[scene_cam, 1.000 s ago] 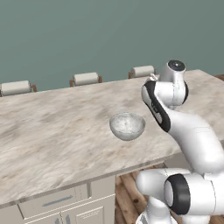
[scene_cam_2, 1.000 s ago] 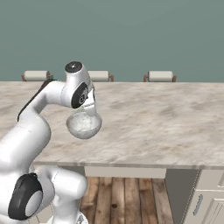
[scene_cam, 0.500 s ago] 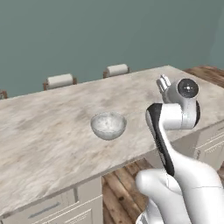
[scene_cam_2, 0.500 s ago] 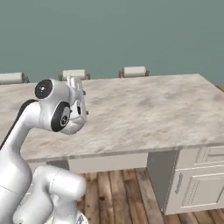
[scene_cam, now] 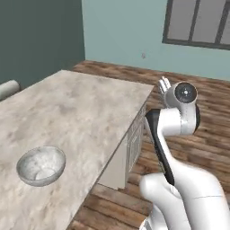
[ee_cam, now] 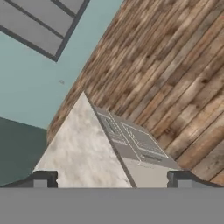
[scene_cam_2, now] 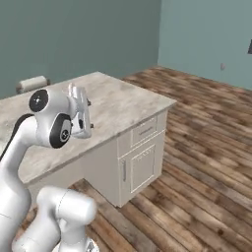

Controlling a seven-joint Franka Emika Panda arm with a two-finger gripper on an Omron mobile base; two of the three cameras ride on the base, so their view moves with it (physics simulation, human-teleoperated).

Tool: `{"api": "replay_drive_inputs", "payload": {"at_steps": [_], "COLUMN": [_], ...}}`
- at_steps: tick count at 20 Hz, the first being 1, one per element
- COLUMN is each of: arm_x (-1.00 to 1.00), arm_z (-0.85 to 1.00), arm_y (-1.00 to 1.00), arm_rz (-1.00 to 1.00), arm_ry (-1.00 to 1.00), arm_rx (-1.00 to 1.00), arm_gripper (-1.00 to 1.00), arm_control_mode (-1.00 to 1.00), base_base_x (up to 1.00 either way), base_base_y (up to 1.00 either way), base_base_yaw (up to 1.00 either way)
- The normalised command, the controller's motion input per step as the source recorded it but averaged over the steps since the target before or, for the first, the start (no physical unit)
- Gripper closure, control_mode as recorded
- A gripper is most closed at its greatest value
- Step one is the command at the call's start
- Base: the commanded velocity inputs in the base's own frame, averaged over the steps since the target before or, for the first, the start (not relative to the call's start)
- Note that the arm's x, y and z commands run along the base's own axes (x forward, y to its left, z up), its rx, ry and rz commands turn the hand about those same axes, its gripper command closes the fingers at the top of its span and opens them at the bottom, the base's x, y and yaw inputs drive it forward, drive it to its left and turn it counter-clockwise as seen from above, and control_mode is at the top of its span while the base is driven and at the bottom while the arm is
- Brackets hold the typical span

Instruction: Clear the mugs and bowl far away from the sink.

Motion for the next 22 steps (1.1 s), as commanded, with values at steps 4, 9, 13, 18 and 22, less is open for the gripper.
{"api": "replay_drive_inputs", "payload": {"at_steps": [4, 9, 13, 18, 22], "arm_x": [0.0, 0.0, 0.0, 0.0, 0.0], "arm_z": [0.0, 0.0, 0.0, 0.0, 0.0], "arm_y": [0.0, 0.0, 0.0, 0.0, 0.0], "arm_rz": [0.0, 0.0, 0.0, 0.0, 0.0], "arm_ry": [0.0, 0.0, 0.0, 0.0, 0.0], "arm_rx": [0.0, 0.0, 0.0, 0.0, 0.0], "arm_gripper": [-1.0, -1.0, -1.0, -1.0, -1.0], "arm_control_mode": [1.0, 1.0, 1.0, 1.0, 1.0], "base_base_x": [0.0, 0.0, 0.0, 0.0, 0.0], "base_base_y": [0.06, 0.04, 0.0, 0.0, 0.0], "base_base_yaw": [-1.0, -1.0, -1.0, -1.0, -1.0]}}
